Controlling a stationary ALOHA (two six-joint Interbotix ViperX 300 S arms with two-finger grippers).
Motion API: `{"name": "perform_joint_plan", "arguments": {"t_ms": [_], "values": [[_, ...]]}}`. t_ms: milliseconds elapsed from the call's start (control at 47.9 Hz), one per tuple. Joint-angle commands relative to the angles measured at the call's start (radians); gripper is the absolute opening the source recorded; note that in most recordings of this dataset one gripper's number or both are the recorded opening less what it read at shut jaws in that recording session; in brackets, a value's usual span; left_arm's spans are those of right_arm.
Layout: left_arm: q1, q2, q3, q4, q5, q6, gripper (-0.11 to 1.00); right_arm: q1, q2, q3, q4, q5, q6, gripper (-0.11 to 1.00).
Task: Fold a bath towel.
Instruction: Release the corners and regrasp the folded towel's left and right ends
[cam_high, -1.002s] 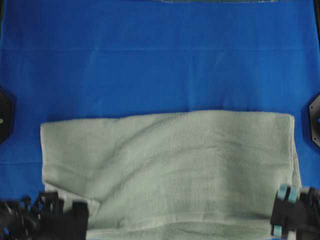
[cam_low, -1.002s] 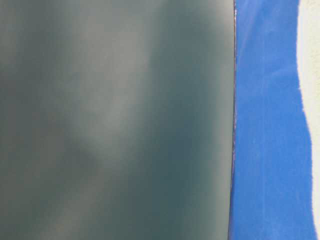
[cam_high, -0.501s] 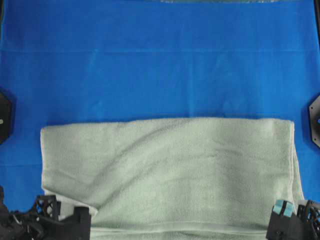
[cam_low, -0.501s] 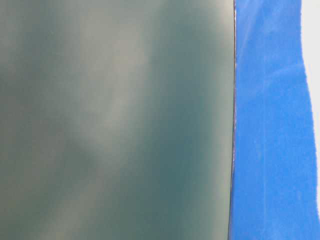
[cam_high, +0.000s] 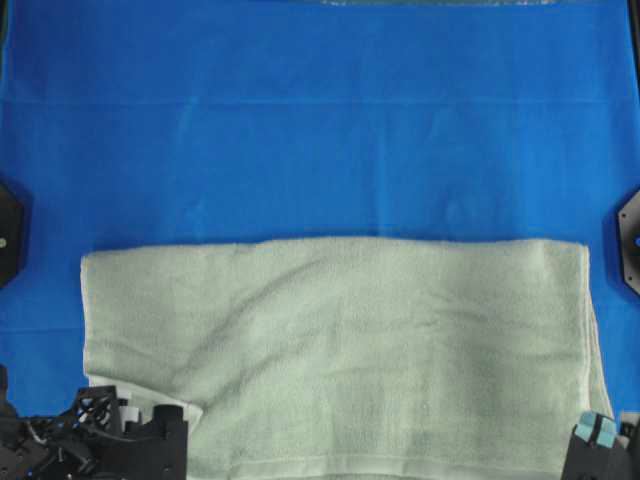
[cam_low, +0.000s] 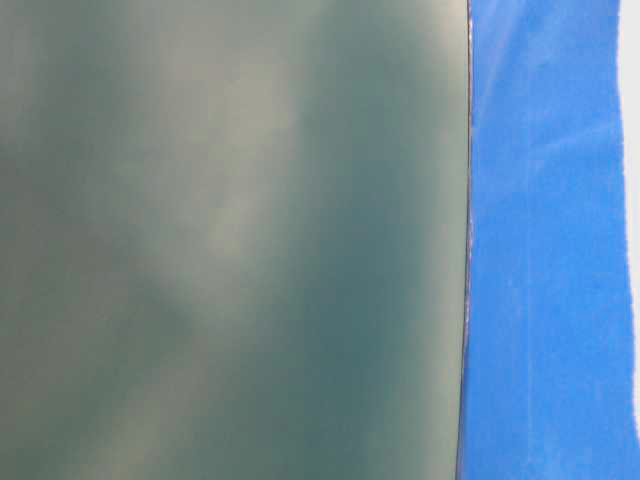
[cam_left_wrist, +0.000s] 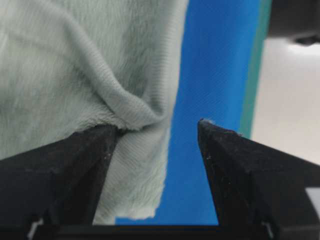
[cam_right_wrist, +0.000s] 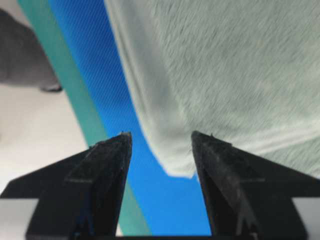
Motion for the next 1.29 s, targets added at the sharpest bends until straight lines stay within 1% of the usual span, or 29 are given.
{"name": "perform_joint_plan", "arguments": {"t_ms": [0, 83, 104, 250, 355, 438, 501, 584, 668, 751, 877, 981, 1023, 1169, 1273], "values": [[0.012, -0.035, -0.046, 0.015, 0.008, 0.012, 0.63, -0.005, -0.026, -0.032, -0.041, 0.031, 0.002, 0.52], [0.018, -0.048, -0.075, 0.057, 0.046, 0.031, 0.63, -0.014, -0.051, -0.046, -0.089, 0.081, 0.003, 0.49], [0.023, -0.055, -0.084, 0.083, 0.069, 0.038, 0.63, -0.018, -0.058, -0.048, -0.103, 0.100, 0.002, 0.49], [0.054, -0.101, -0.117, 0.210, 0.209, 0.067, 0.63, -0.061, -0.135, -0.028, -0.207, 0.239, -0.006, 0.49], [0.092, -0.166, -0.094, 0.259, 0.314, 0.086, 0.63, -0.117, -0.204, 0.023, -0.238, 0.298, -0.015, 0.49], [0.141, -0.210, -0.041, 0.261, 0.354, 0.095, 0.64, -0.187, -0.281, 0.097, -0.236, 0.304, -0.048, 0.49], [0.181, -0.239, 0.002, 0.261, 0.357, 0.101, 0.64, -0.236, -0.339, 0.146, -0.235, 0.298, -0.077, 0.49], [0.232, -0.290, 0.060, 0.261, 0.357, 0.107, 0.64, -0.310, -0.428, 0.207, -0.235, 0.291, -0.135, 0.49], [0.270, -0.331, 0.106, 0.261, 0.357, 0.110, 0.64, -0.368, -0.494, 0.241, -0.235, 0.291, -0.184, 0.49], [0.305, -0.368, 0.147, 0.261, 0.345, 0.110, 0.64, -0.419, -0.531, 0.267, -0.232, 0.291, -0.230, 0.49], [0.350, -0.394, 0.189, 0.262, 0.298, 0.115, 0.64, -0.491, -0.532, 0.299, -0.218, 0.264, -0.304, 0.49], [0.397, -0.388, 0.241, 0.264, 0.236, 0.126, 0.64, -0.548, -0.506, 0.331, -0.212, 0.195, -0.357, 0.49], [0.419, -0.379, 0.264, 0.265, 0.206, 0.138, 0.64, -0.584, -0.488, 0.354, -0.212, 0.158, -0.377, 0.49], [0.503, -0.331, 0.356, 0.265, 0.083, 0.186, 0.65, -0.704, -0.410, 0.430, -0.221, 0.084, -0.423, 0.49], [0.558, -0.281, 0.410, 0.265, -0.012, 0.201, 0.66, -0.784, -0.354, 0.468, -0.224, 0.003, -0.451, 0.49]]}}
